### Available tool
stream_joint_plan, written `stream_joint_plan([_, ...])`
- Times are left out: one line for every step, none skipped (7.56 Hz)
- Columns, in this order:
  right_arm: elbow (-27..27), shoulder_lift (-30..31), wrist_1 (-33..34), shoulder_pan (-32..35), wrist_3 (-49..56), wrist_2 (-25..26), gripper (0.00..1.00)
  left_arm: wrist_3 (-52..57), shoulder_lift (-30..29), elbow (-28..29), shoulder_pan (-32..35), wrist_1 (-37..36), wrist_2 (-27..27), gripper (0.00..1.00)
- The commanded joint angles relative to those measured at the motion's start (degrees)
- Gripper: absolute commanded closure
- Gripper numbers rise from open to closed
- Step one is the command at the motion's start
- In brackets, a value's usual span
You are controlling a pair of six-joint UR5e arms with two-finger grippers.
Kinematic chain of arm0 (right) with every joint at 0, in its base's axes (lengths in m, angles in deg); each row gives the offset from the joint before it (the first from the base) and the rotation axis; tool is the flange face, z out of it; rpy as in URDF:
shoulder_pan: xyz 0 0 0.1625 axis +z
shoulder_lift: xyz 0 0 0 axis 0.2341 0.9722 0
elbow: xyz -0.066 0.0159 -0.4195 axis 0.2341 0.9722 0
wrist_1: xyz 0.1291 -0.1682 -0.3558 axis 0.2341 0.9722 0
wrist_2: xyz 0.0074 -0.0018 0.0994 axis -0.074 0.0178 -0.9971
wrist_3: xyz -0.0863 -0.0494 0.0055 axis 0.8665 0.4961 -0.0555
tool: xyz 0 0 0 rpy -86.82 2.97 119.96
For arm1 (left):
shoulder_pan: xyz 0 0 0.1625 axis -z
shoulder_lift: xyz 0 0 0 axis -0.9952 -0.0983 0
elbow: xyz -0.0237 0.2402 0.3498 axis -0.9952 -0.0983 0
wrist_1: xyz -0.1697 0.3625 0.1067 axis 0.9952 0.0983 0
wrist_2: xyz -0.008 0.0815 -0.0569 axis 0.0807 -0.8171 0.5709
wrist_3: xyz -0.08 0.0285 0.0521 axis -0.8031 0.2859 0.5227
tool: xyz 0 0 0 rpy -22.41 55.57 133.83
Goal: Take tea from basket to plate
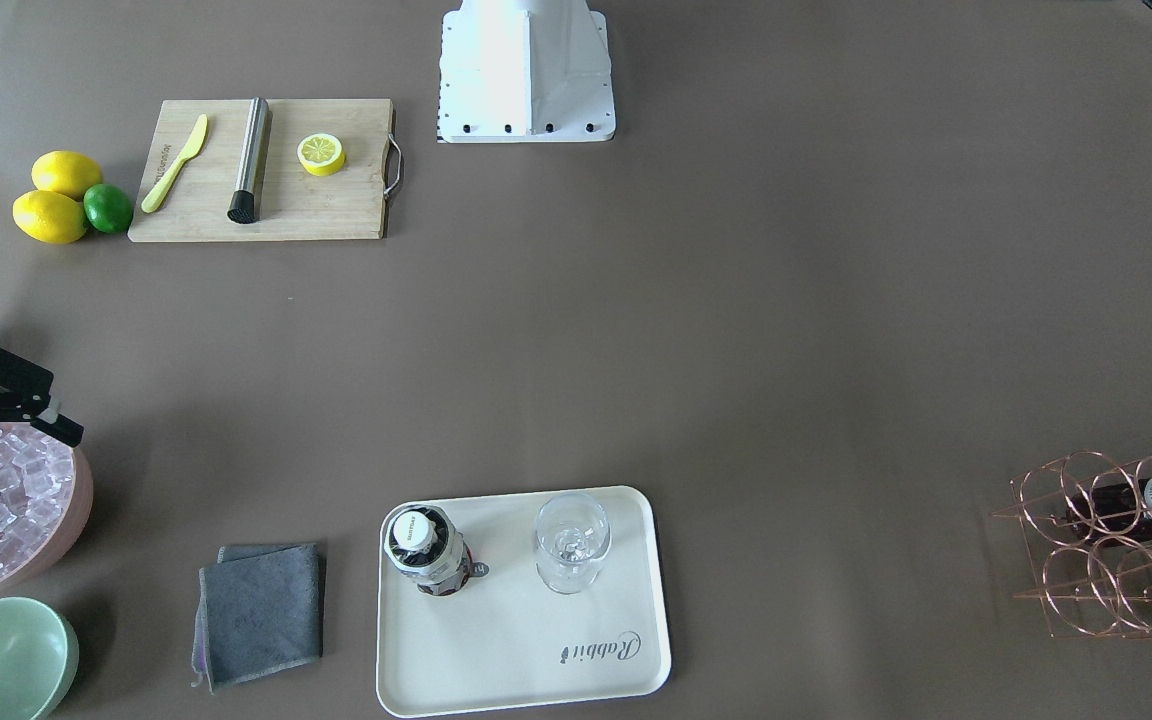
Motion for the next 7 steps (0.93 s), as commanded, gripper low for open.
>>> stream_joint_plan([-1.7,7.9,8.8,8.4,6.0,-6.2,0.00,-1.3,0.0,0.7,0.0,0.9,-0.4,1.00])
stream_joint_plan([-1.7,11.2,11.0,10.8,11.0,-6.9,0.00,-1.4,0.1,0.9,0.0,0.9,-0.4,1.00])
stream_joint_plan([-1.6,13.8,15.3,12.4,14.4,-6.3,0.00,-1.5,0.1,1.0,0.1,0.9,-0.4,1.00])
stream_joint_plan([-1.8,16.1,19.8,13.8,17.0,-5.4,0.00,-2.2,0.1,1.0,0.3,0.9,-0.4,1.00])
stream_joint_plan([-3.5,18.0,25.9,14.7,19.5,-3.0,0.00,-3.1,0.2,0.9,0.2,1.0,-0.7,0.90])
stream_joint_plan([-8.6,19.2,39.2,14.8,20.1,-0.9,0.00,-3.6,0.2,0.6,-0.5,1.0,-3.4,0.01])
stream_joint_plan([-13.2,19.4,53.4,15.5,25.0,3.8,0.00,-3.6,0.2,0.7,-0.5,1.0,-3.7,0.01])
